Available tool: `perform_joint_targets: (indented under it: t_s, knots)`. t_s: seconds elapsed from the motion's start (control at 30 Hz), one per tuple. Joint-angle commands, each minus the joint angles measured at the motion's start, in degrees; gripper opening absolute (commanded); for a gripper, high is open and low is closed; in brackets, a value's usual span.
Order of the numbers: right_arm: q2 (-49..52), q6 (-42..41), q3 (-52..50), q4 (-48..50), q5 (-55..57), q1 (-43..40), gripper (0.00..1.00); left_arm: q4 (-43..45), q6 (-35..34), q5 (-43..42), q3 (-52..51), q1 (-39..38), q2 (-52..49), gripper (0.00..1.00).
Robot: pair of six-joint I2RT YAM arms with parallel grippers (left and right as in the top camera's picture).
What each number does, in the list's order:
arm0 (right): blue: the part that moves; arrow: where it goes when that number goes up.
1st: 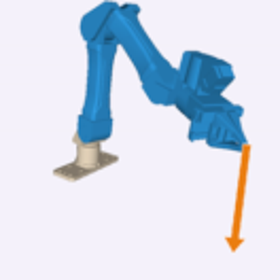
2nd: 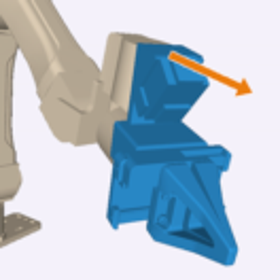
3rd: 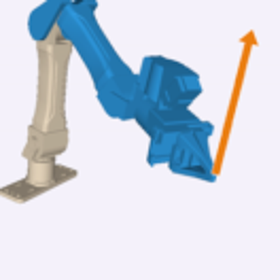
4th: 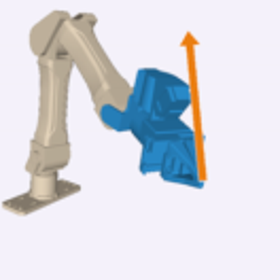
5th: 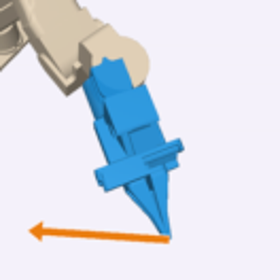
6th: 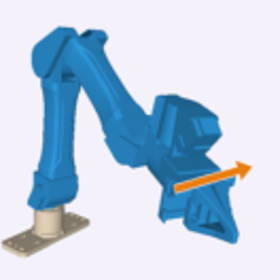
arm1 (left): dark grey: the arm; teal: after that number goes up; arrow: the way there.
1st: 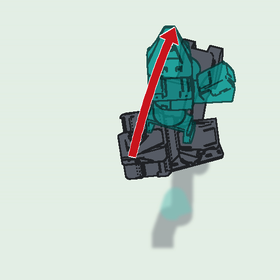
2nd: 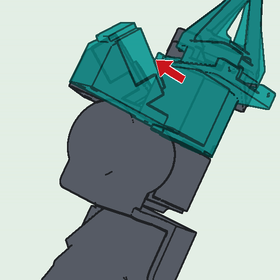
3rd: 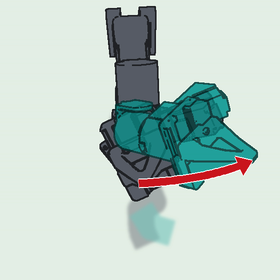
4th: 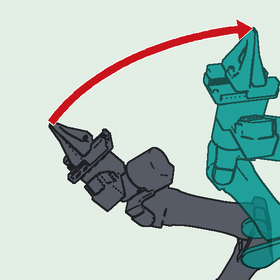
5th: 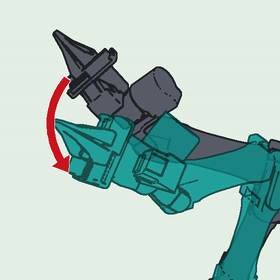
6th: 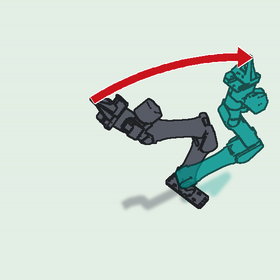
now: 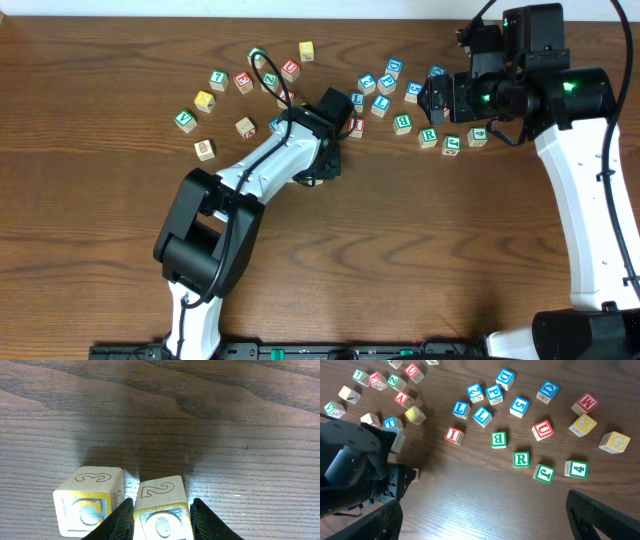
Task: Spell out CORL
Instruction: 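Open the left gripper and retract it back toward its rest pose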
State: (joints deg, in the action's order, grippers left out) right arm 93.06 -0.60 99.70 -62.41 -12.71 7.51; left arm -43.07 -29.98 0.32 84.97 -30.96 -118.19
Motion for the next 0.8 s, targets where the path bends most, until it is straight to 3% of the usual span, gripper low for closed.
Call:
perform_joint_targets:
  t_s: [0.0,0.77]
  knots:
    - [-0.09,0.44,1.33,-0.22,-0.55,-0.28,0.99,0.11,1.95,0.35,-0.52,0.02,-0.87,0.35]
    - [-0.09,0.44,1.33,-0.22,-0.52,-0.28,0.99,1.22,10.03,1.68,-0.52,0.02,-0.87,0.33]
